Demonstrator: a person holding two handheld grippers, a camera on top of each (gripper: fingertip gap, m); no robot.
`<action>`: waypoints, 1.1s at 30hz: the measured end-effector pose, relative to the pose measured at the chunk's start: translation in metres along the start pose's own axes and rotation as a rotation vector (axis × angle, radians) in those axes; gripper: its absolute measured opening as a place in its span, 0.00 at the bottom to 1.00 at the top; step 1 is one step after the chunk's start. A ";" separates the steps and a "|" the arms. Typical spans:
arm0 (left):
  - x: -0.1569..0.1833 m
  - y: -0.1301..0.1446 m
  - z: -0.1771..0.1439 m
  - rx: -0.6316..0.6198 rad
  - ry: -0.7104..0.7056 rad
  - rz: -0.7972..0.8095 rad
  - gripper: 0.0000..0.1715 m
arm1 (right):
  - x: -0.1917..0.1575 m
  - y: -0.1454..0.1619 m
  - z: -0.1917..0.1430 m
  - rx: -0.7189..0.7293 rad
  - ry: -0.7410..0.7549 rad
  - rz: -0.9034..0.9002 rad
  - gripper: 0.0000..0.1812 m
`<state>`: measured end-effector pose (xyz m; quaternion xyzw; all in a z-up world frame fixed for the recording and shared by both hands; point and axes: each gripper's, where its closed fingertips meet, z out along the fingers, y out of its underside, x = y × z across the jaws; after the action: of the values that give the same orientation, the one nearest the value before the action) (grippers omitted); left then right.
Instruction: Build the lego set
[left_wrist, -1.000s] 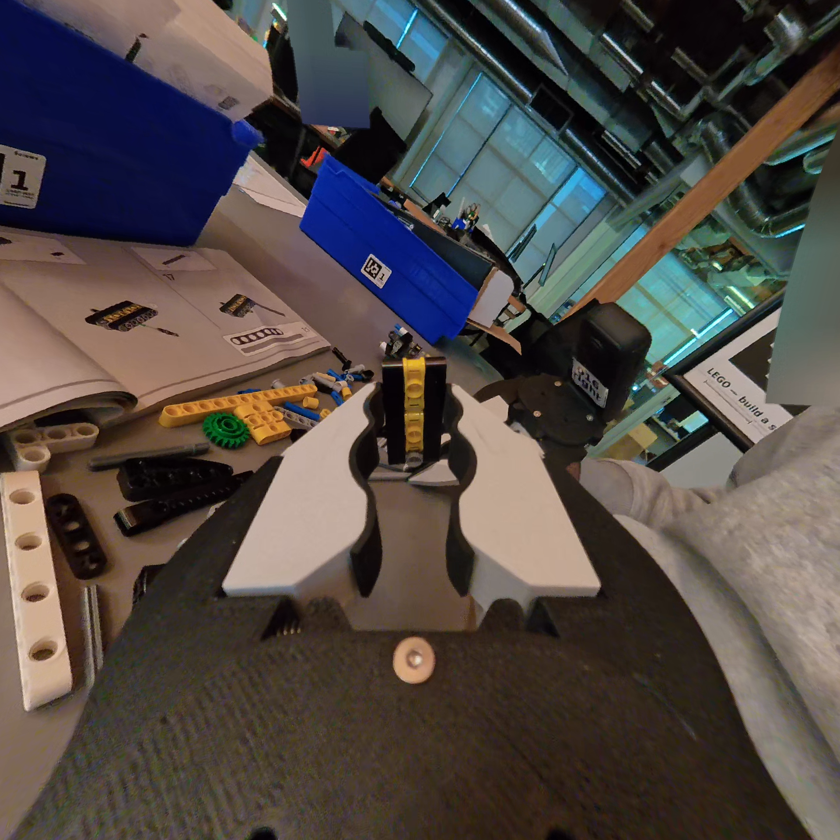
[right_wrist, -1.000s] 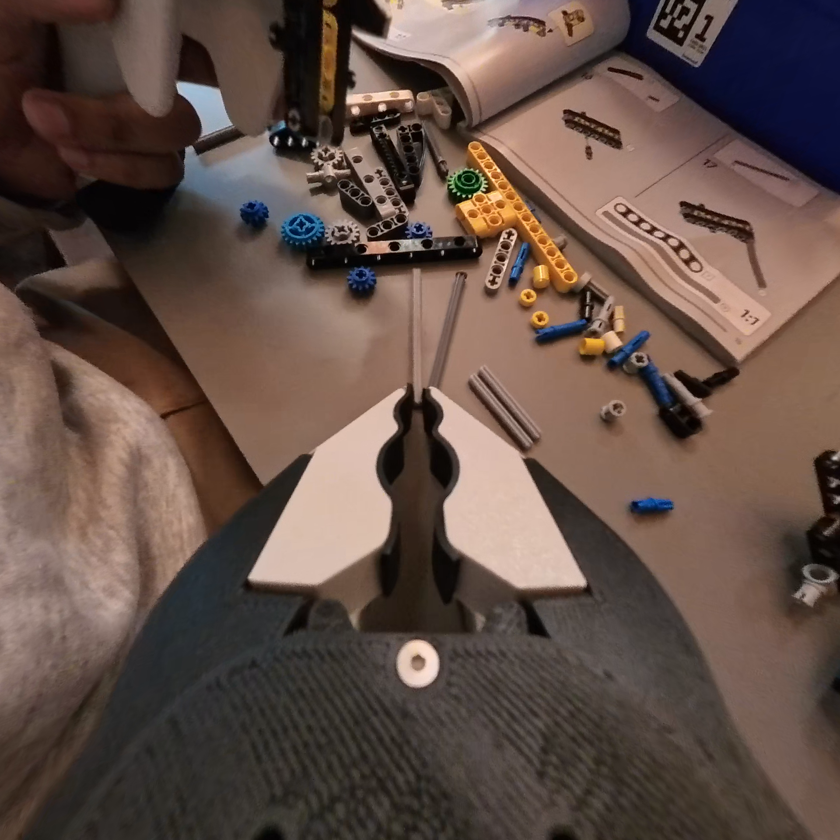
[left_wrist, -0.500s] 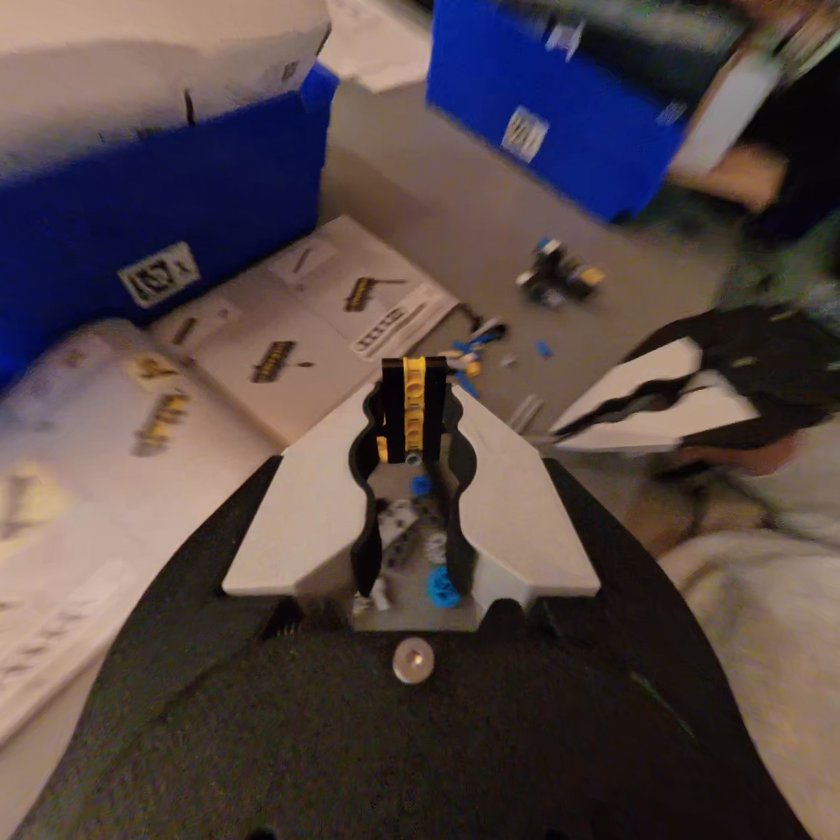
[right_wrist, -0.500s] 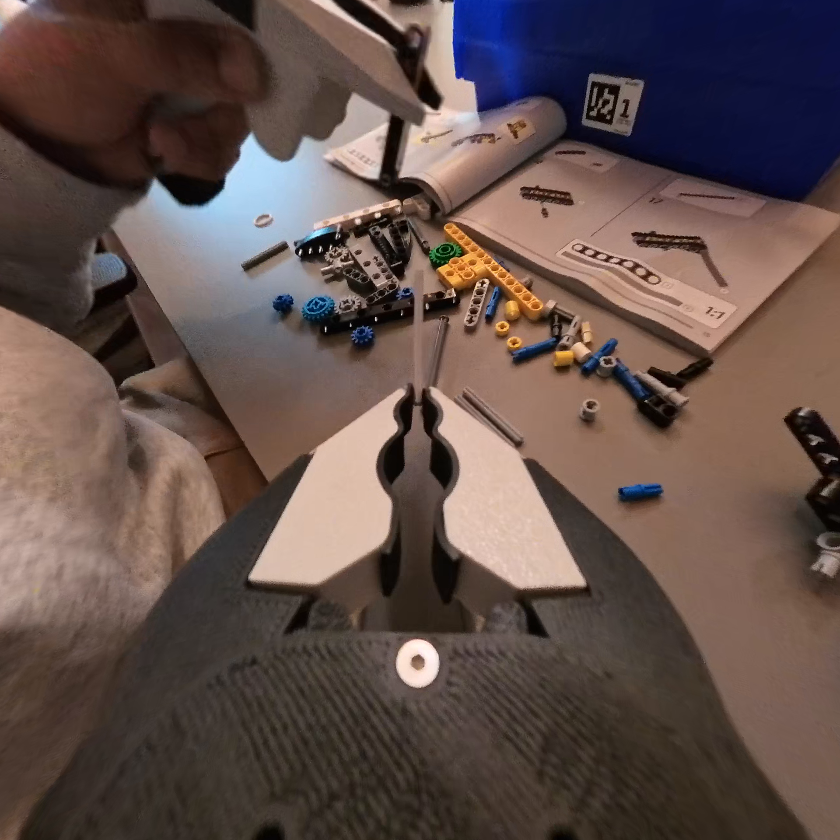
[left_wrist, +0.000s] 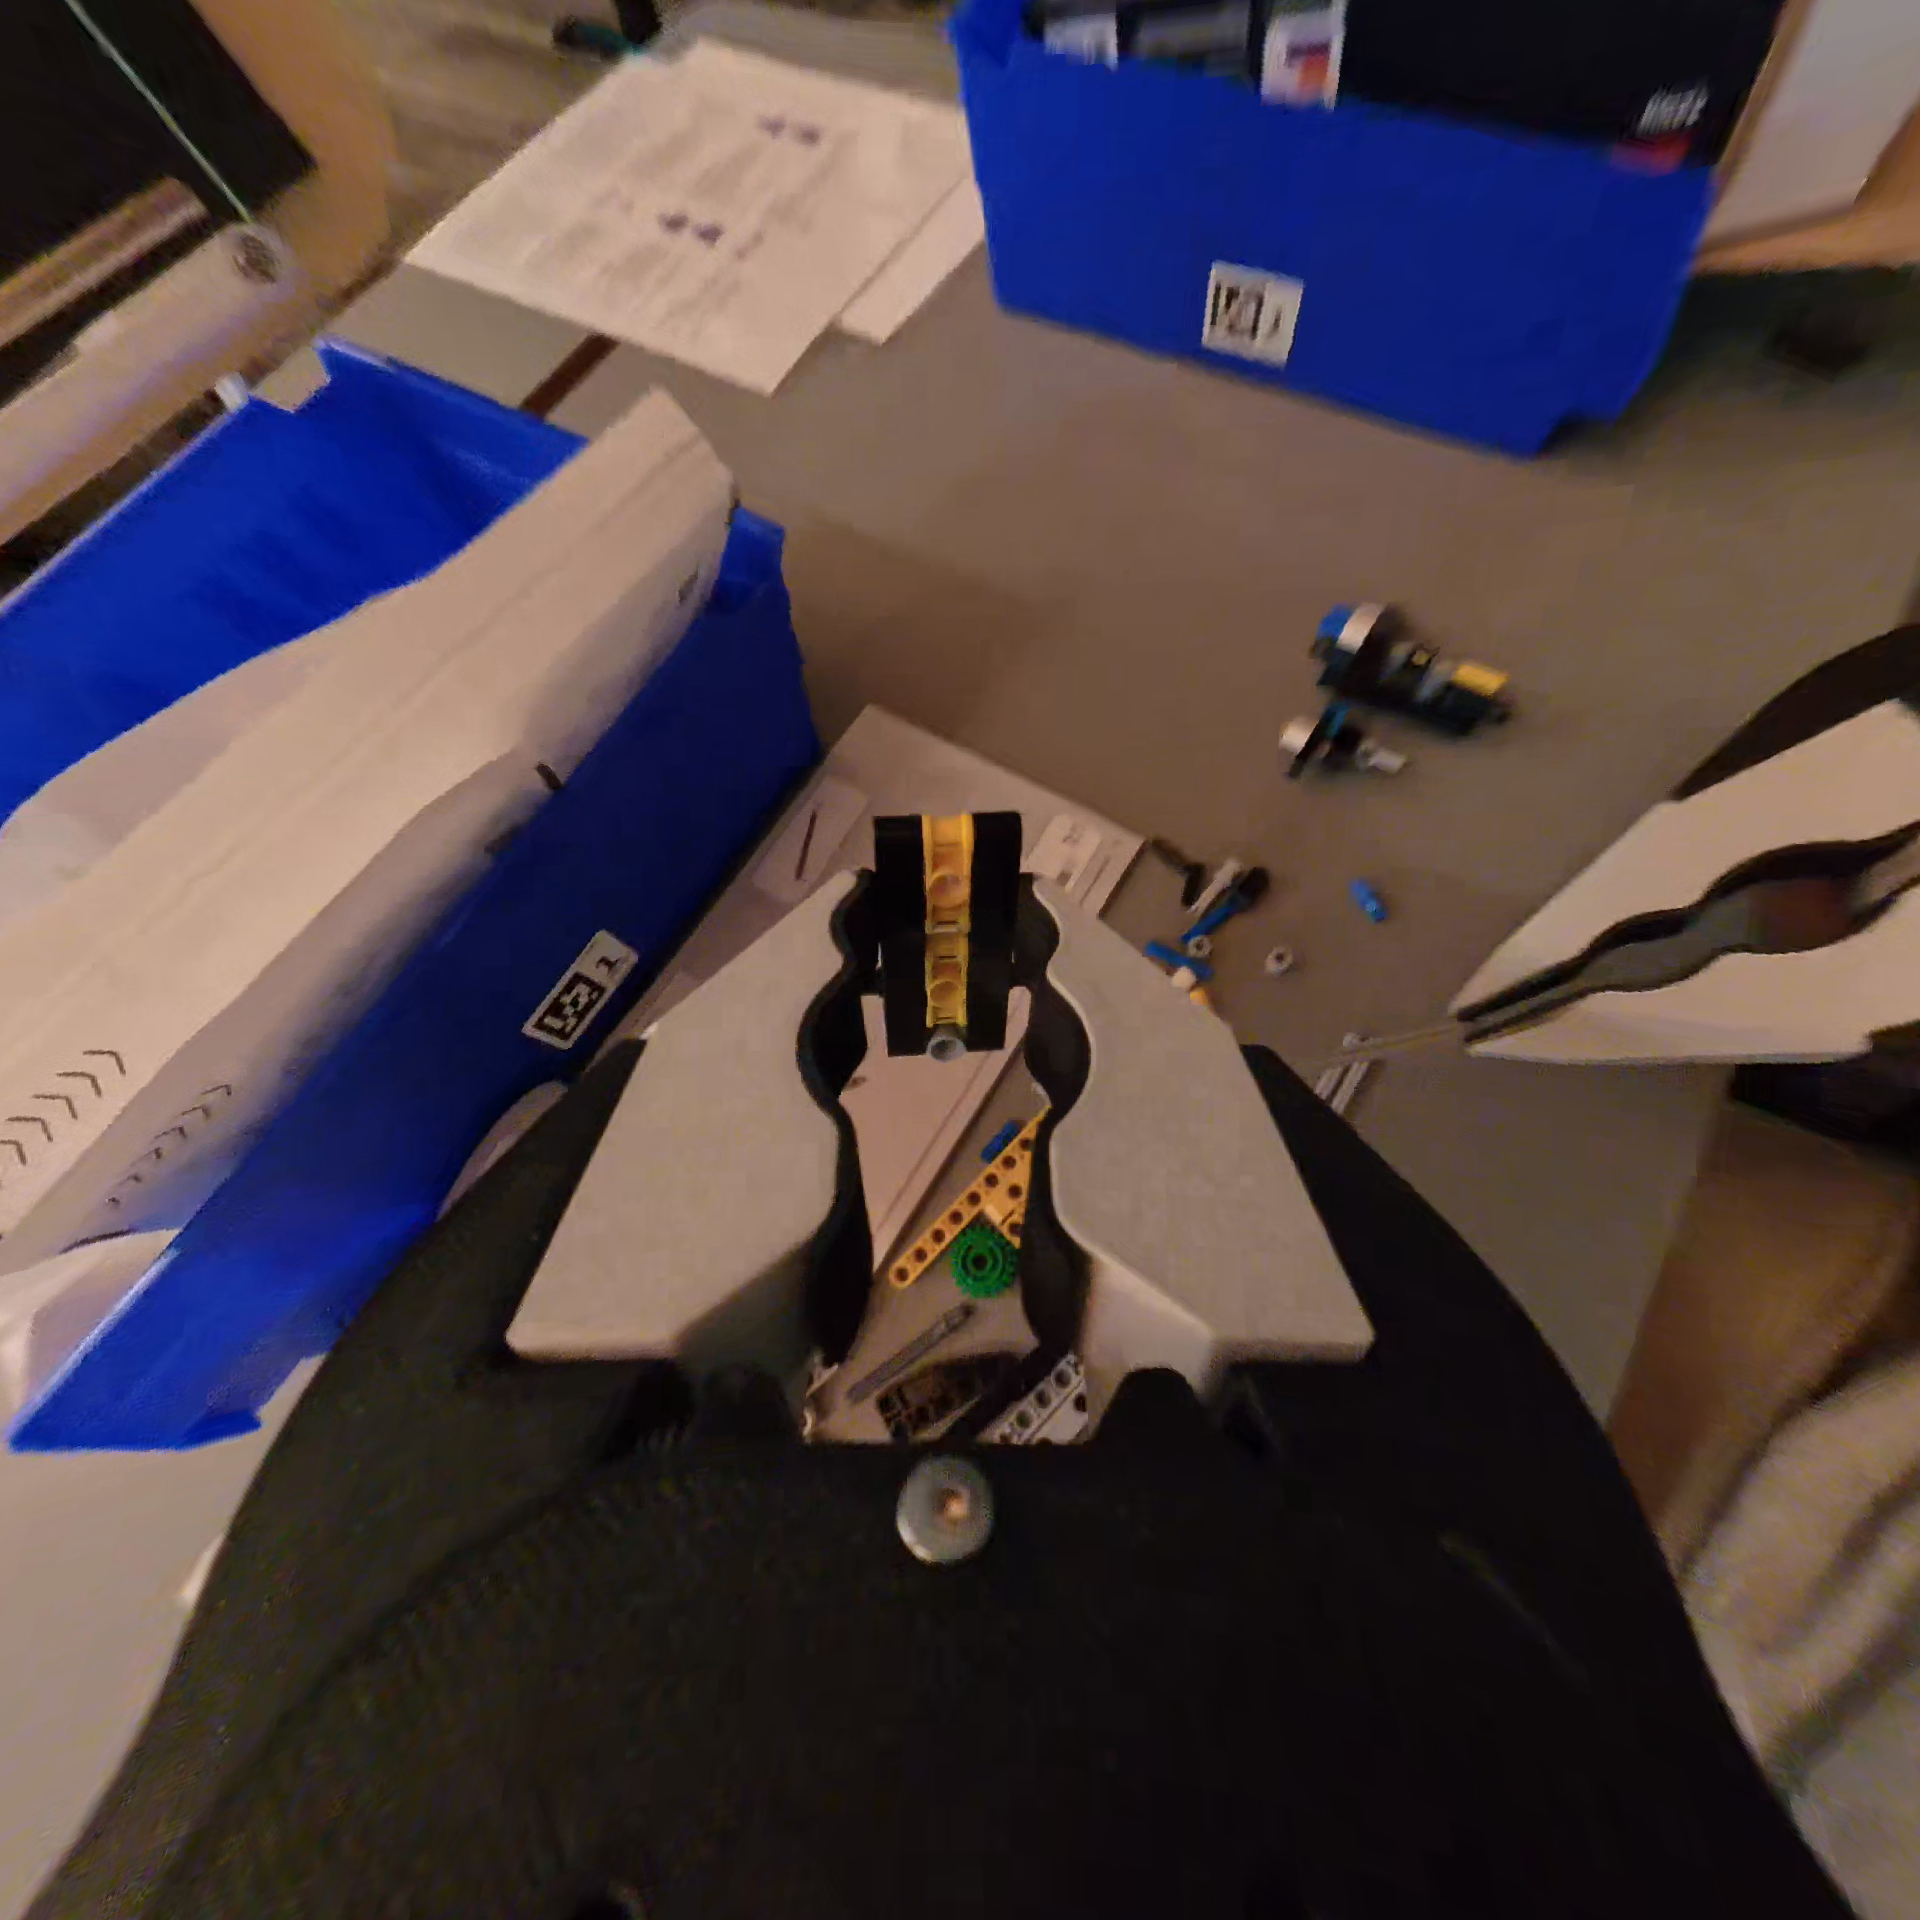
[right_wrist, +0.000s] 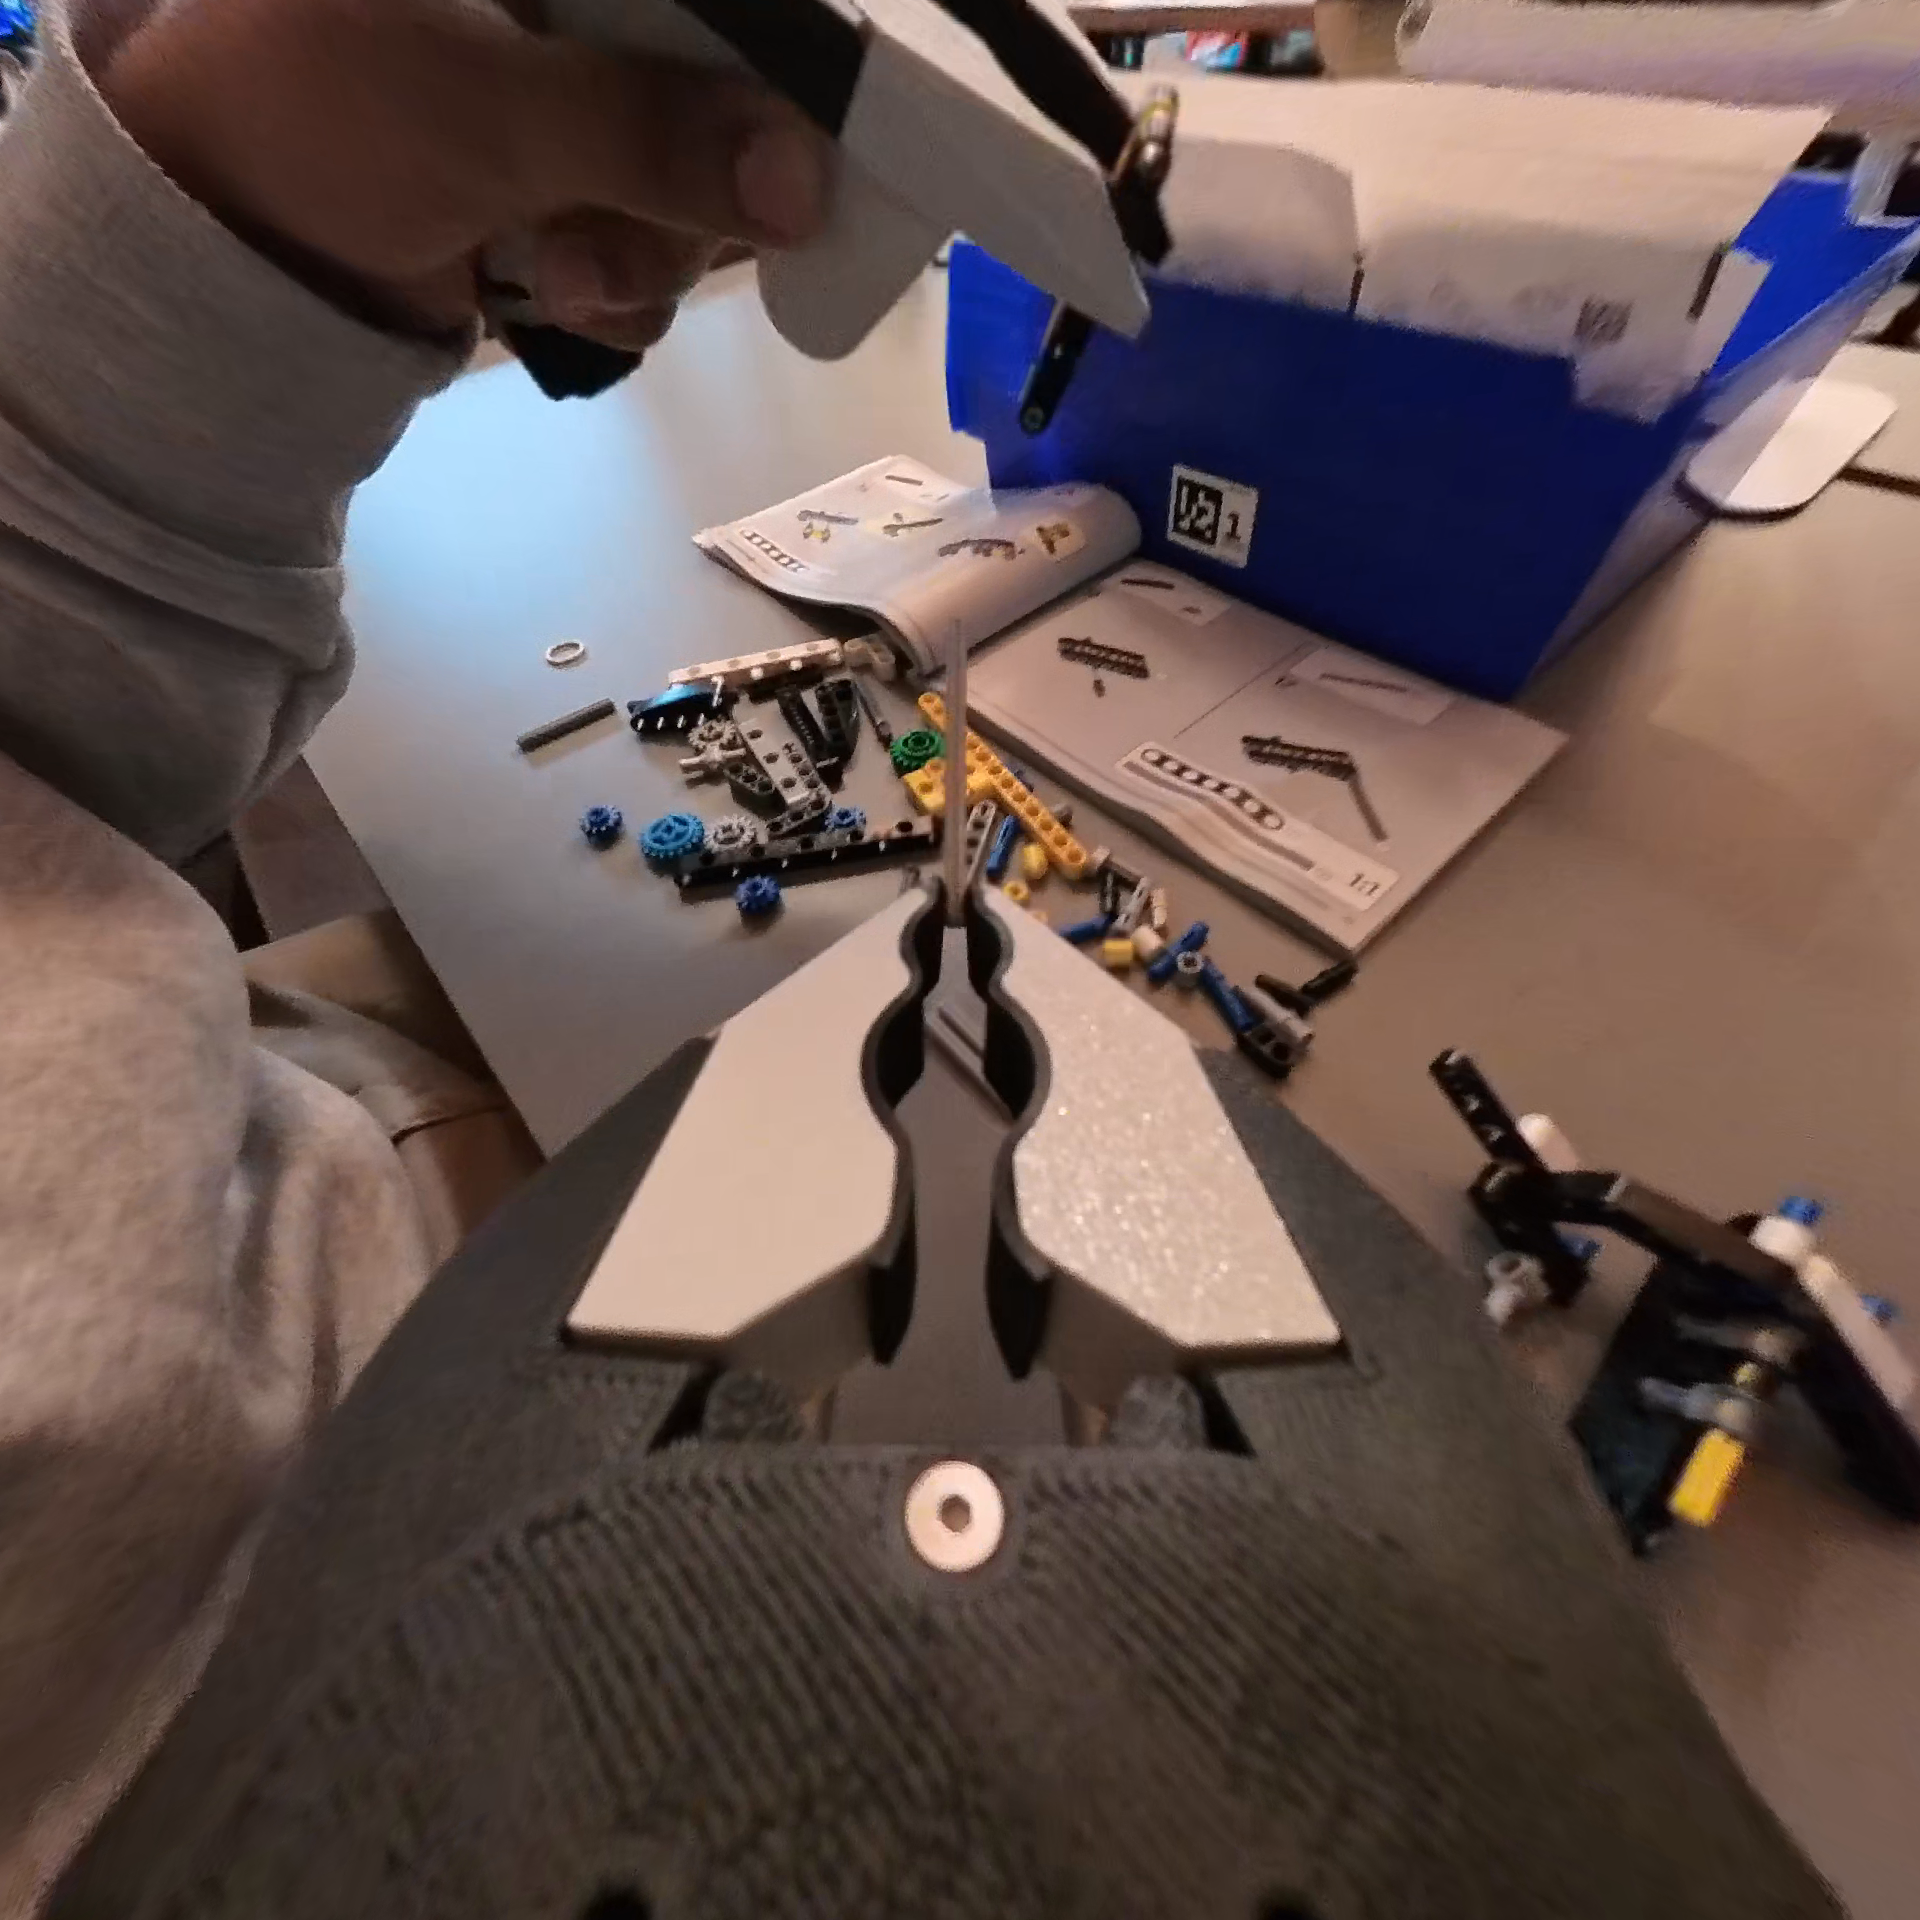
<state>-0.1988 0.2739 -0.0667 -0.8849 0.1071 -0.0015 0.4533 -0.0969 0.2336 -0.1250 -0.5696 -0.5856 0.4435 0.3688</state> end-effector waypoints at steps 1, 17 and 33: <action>-0.004 -0.003 -0.005 0.032 0.011 -0.025 0.15 | 0.002 -0.005 0.001 0.013 -0.001 -0.009 0.01; -0.014 0.074 -0.043 0.254 0.134 -0.470 0.14 | 0.007 -0.052 0.069 0.094 -0.095 -0.229 0.01; -0.058 0.108 -0.113 0.684 0.320 -0.925 0.14 | -0.053 -0.093 0.085 0.202 -0.203 -0.170 0.01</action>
<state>-0.2867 0.1331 -0.0809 -0.6323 -0.2291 -0.3663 0.6430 -0.2042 0.1764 -0.0624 -0.4302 -0.6183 0.5226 0.3995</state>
